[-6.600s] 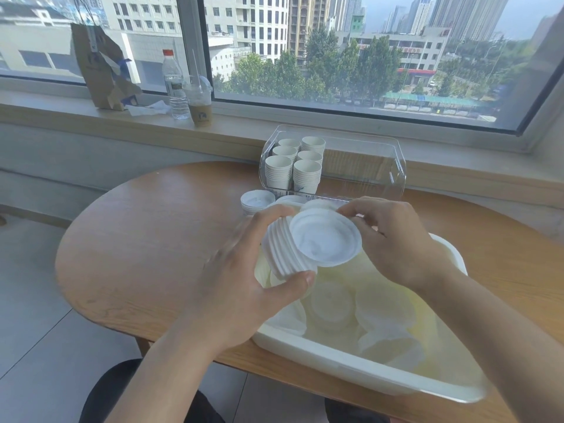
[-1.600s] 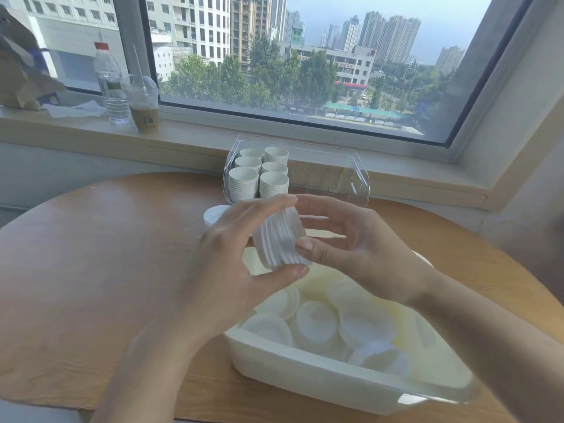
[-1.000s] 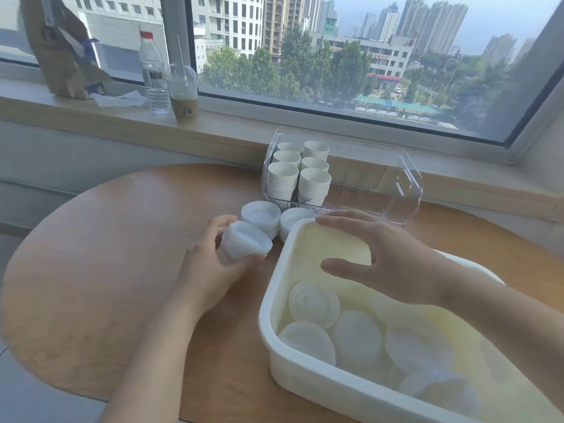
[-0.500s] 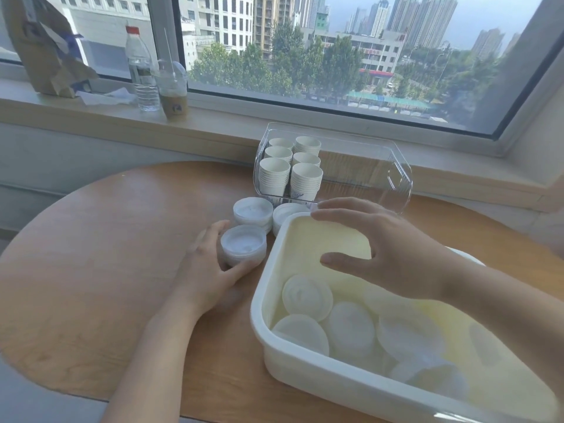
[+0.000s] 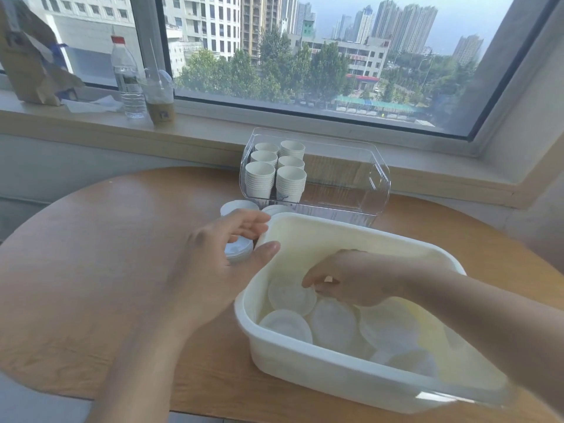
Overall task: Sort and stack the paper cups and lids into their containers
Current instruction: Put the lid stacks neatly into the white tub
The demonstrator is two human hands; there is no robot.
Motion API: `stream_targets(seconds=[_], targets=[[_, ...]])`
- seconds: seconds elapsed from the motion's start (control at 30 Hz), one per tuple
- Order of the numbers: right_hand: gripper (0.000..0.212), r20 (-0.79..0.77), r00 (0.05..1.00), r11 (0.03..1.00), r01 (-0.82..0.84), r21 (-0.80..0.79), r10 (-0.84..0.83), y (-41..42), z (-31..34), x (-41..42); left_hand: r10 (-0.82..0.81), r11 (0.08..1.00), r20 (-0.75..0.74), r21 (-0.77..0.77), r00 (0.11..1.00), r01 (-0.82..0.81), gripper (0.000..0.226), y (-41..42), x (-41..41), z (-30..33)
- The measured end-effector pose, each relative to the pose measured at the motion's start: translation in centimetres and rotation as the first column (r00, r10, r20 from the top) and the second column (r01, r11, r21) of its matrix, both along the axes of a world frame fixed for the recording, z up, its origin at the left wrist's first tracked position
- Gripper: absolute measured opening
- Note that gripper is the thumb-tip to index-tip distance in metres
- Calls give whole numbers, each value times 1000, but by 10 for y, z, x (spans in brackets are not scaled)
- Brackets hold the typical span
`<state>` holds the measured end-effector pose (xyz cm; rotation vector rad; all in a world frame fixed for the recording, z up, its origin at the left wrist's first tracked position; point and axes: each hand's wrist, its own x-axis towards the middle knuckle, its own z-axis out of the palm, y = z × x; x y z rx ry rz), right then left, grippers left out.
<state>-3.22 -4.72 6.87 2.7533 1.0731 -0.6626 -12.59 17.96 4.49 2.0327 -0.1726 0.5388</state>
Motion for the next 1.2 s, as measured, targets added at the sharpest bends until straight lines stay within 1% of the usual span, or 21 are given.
stream_targets(seconds=[0.13, 0.2, 0.27, 0.43, 0.5, 0.57, 0.63, 0.7, 0.77, 0.87, 0.97, 1.0, 1.03, 1.07, 1.13, 1.17, 1.2], targets=[[31, -28, 999, 998, 46, 33, -45, 4, -5, 2, -3, 1000, -31, -16, 1000, 3, 34, 2, -2, -1], [28, 25, 998, 995, 52, 81, -54, 2, -4, 2, -1, 1000, -43, -20, 999, 0, 32, 2, -2, 0], [24, 99, 992, 983, 59, 174, -78, -2, 1, 1, 0, 1000, -48, -17, 999, -1, 31, 2, -2, 0], [9, 269, 942, 922, 90, 376, -201, -22, 21, -4, 0, 1000, -12, -8, 1000, -1, 34, 1, -3, 3], [3, 283, 929, 887, 88, 453, -236, -27, 29, -9, -5, 1000, 4, -2, 1000, 5, 38, 0, -4, 6], [3, 219, 933, 823, 120, 556, -284, -30, 37, -14, -33, 999, 13, 12, 999, 33, 52, -2, -6, 10], [4, 39, 952, 705, 196, 682, -302, -31, 48, -19, -89, 996, 13, 31, 996, 89, 72, -7, -9, 15], [3, -117, 960, 600, 251, 760, -254, -27, 55, -24, -141, 990, 6, 33, 990, 141, 82, -11, -11, 18], [3, -201, 959, 547, 280, 789, -200, -22, 58, -28, -168, 985, 18, 36, 986, 168, 84, -14, -13, 22], [4, -258, 952, 521, 305, 797, -164, -16, 55, -31, -158, 987, 9, 5, 987, 158, 86, -15, -15, 23], [7, -284, 946, 527, 324, 786, -157, -15, 47, -28, -115, 993, -1, -9, 993, 115, 86, -14, -16, 21], [8, -294, 942, 543, 334, 771, -163, -15, 43, -26, -101, 995, 0, -6, 995, 101, 85, -14, -16, 19], [8, -294, 941, 580, 337, 742, -171, -16, 39, -24, -88, 996, 2, -3, 996, 88, 84, -15, -16, 18], [8, -280, 945, 644, 323, 694, -172, -16, 33, -22, -78, 997, 2, -2, 997, 78, 85, -16, -15, 17], [11, -230, 964, 812, 238, 532, -132, -16, 21, -21, -64, 998, -5, -1, 998, 64, 86, -18, -15, 15], [15, -208, 974, 880, 180, 440, -94, -15, 15, -22, -60, 998, -5, 2, 998, 60, 85, -19, -16, 14], [18, -196, 979, 926, 124, 356, -55, -14, 9, -25, -59, 998, -2, 7, 998, 59, 84, -19, -16, 14]])
